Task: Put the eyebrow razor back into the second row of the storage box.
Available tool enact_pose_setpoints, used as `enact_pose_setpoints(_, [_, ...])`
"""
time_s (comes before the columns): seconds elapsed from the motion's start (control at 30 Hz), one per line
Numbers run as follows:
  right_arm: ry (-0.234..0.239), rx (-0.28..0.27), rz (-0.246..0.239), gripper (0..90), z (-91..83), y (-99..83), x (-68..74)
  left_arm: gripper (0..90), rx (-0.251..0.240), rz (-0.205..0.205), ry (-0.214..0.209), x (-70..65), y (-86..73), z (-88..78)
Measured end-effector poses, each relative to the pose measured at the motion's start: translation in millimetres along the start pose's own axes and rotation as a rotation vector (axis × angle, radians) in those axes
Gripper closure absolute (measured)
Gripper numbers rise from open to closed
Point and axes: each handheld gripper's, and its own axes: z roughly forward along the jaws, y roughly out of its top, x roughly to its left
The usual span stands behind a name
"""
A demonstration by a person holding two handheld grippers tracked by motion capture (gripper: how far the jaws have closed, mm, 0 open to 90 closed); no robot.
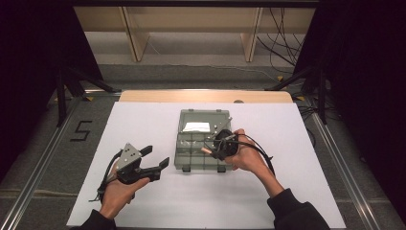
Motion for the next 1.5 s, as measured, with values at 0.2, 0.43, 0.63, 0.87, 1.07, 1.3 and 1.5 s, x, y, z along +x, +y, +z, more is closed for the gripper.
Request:
enact_pose_setpoints(0.2, [0.000,0.021,-0.004,82.2,5.6,-1.5,-0.5,24.0,0.001,0.000,0.000,0.1,-0.1,0.0])
enact_pose_setpoints(0.43, [0.001,0.036,-0.008,82.2,11.4,-3.8,-1.8,24.1,0.003,0.002,-0.002,-0.2,-0.3,0.3])
enact_pose_setpoints(0.63, [0.009,0.049,0.007,82.1,16.8,-6.8,-3.3,24.1,0.004,0.003,-0.004,-0.2,-0.4,0.4])
enact_pose_setpoints(0.87, [0.011,0.058,0.014,82.0,20.4,-7.3,-2.0,24.1,0.006,0.005,-0.006,-0.6,-0.6,0.7])
enact_pose_setpoints(1.07, [0.017,0.063,0.015,81.6,22.1,-8.3,-2.6,24.1,0.008,-0.001,-0.007,-0.9,-1.0,1.2])
enact_pose_setpoints(1.3, [0.021,0.051,0.041,71.5,20.2,-7.3,-2.3,24.1,0.007,0.007,-0.012,-0.9,-0.9,1.5])
enact_pose_setpoints(1.5, [-0.005,0.029,0.068,59.7,14.6,-7.3,-4.4,24.0,0.008,0.004,-0.010,-1.4,-1.1,1.5])
